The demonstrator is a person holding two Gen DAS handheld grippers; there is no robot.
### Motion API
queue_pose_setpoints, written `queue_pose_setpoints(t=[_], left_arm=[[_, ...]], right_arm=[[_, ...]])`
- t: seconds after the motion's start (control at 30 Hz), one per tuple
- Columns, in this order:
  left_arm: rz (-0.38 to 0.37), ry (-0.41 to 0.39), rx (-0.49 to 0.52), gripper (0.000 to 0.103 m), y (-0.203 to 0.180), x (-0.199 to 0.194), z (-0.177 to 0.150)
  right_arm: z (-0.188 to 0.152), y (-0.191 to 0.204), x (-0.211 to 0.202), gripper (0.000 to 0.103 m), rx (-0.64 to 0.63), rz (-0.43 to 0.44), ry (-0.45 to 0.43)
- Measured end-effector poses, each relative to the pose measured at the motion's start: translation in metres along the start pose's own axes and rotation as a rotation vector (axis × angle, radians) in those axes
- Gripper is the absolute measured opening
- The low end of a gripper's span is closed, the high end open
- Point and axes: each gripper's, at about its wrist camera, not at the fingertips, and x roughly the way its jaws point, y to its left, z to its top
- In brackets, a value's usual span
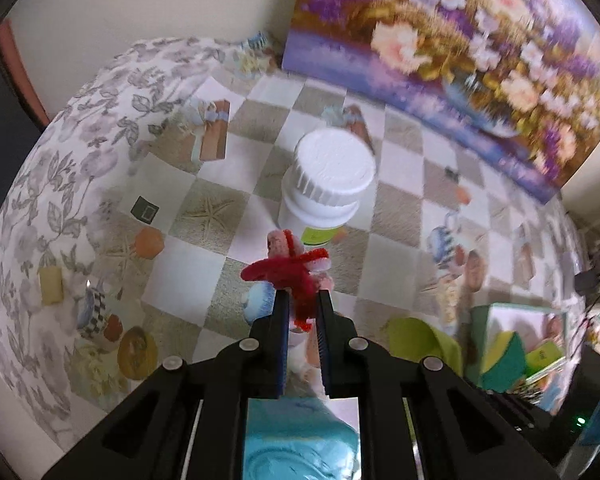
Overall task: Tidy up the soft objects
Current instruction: 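Lift the cloth and red ribbon and carry both over the white tray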
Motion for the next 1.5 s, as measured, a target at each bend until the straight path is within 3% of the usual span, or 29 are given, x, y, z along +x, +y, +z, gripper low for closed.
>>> queue_pose_setpoints(t=[0.2, 0.53, 0.97, 1.5], left_arm=[[-0.043, -0.074, -0.053, 0.013, -0.01, -0.02, -0.018], [-0.04, -0.167, -0.063, 0.013, -0.046, -0.042, -0.04], [-0.027, -0.218, -0.039, 0.013, -0.063, -0.054, -0.05], [-0.058, -0.381, 0.053, 0.013, -0.092, -0.118, -0.062]], right_arm=[[0.0, -0.004, -0.01, 0.004, 0.023, 0.03, -0.022], [0.002, -0.008, -0.026, 0.004, 0.059, 0.082, -0.062], [0.006, -0.014, -0.062, 0.004, 0.087, 0.14, -0.154], [0.005, -0.038, -0.175, 0.004, 0.129, 0.166, -0.441]])
